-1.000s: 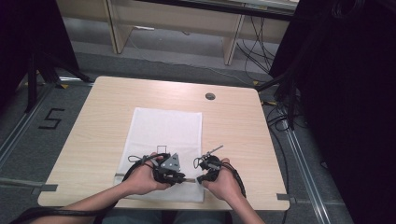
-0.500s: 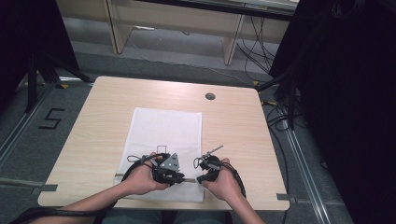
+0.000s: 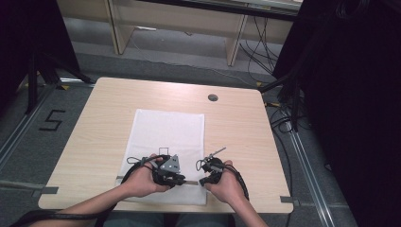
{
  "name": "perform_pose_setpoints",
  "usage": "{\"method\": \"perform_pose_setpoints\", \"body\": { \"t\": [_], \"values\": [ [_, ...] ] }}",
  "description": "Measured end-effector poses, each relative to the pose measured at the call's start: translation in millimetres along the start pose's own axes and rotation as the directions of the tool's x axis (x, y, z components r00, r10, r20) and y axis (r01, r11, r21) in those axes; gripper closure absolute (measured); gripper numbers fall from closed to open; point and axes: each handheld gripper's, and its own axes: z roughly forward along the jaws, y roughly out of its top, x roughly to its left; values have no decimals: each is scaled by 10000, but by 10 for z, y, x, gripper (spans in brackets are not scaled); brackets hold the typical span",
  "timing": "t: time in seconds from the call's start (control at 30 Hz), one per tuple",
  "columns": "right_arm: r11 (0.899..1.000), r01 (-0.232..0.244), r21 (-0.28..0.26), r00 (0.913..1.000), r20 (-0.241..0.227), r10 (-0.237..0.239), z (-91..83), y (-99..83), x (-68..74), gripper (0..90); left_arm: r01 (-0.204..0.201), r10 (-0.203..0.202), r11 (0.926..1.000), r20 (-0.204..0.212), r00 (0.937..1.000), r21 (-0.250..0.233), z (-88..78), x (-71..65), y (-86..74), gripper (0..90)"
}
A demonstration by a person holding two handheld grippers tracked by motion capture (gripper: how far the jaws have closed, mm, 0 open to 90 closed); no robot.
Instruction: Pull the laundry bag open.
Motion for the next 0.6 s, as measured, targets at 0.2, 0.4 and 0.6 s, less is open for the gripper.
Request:
{"method": "perform_pose_setpoints", "body": {
  "t": [0.2, 0.4, 0.6],
  "values": [
    [10000, 3, -10, 10000, -8, -3, 1, -1, -1, 900, -2, 3, 10000, 50, 10000, -56, -9, 9, -5, 819],
    [10000, 4, -7, 10000, -4, -4, 0, 0, 0, 900, 6, -6, 10000, -15, 10000, 0, -19, -1, -14, 819],
    [10000, 1, -8, 10000, -5, -1, 0, 0, -1, 900, 64, -64, 10000, -12, 10000, -32, -39, 6, -22, 819]
  ]
}}
